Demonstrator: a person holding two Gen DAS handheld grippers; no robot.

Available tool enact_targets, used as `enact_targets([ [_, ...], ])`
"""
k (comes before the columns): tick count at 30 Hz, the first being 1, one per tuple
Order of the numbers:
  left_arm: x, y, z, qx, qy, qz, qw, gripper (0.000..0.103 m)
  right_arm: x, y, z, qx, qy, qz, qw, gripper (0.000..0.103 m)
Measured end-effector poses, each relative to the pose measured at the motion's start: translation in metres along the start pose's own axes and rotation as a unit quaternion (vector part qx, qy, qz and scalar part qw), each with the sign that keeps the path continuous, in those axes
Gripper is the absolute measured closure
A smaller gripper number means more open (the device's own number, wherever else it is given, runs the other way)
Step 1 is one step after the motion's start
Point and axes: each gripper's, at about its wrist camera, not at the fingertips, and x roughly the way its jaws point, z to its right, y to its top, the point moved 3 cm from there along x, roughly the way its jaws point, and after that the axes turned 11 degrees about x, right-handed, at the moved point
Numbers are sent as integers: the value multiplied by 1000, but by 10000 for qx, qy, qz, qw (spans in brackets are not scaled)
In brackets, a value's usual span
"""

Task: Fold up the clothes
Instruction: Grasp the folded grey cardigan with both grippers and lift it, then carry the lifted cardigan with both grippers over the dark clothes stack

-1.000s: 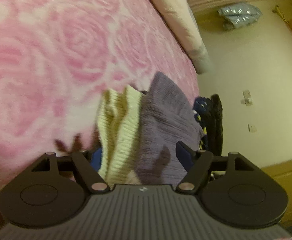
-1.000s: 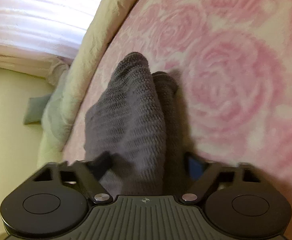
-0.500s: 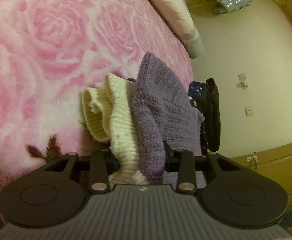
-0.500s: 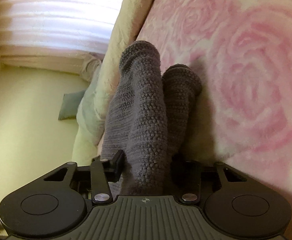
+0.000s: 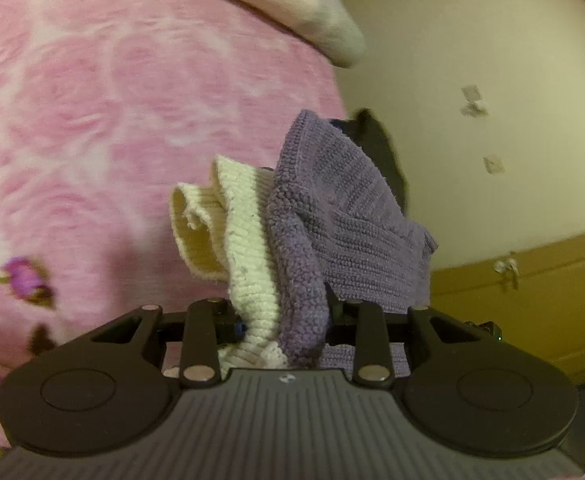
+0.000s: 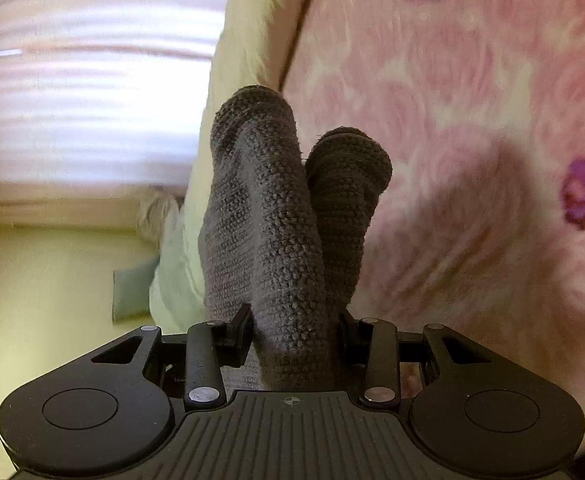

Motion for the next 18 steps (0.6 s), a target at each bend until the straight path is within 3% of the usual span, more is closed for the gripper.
enact_targets([
  [9,-6,43,120,417,-371,-430,9975,76,-94,-34,-94,523,119,1131,9921,64],
  [14,20,57,162,760,-521,-882,9918,76,-146,-49,-101,903,318,1731,9802,64],
  [18,59,67,182,971,-616,-1130,9869,76,-176,-42,-96,1090,401,2050,9719,64],
])
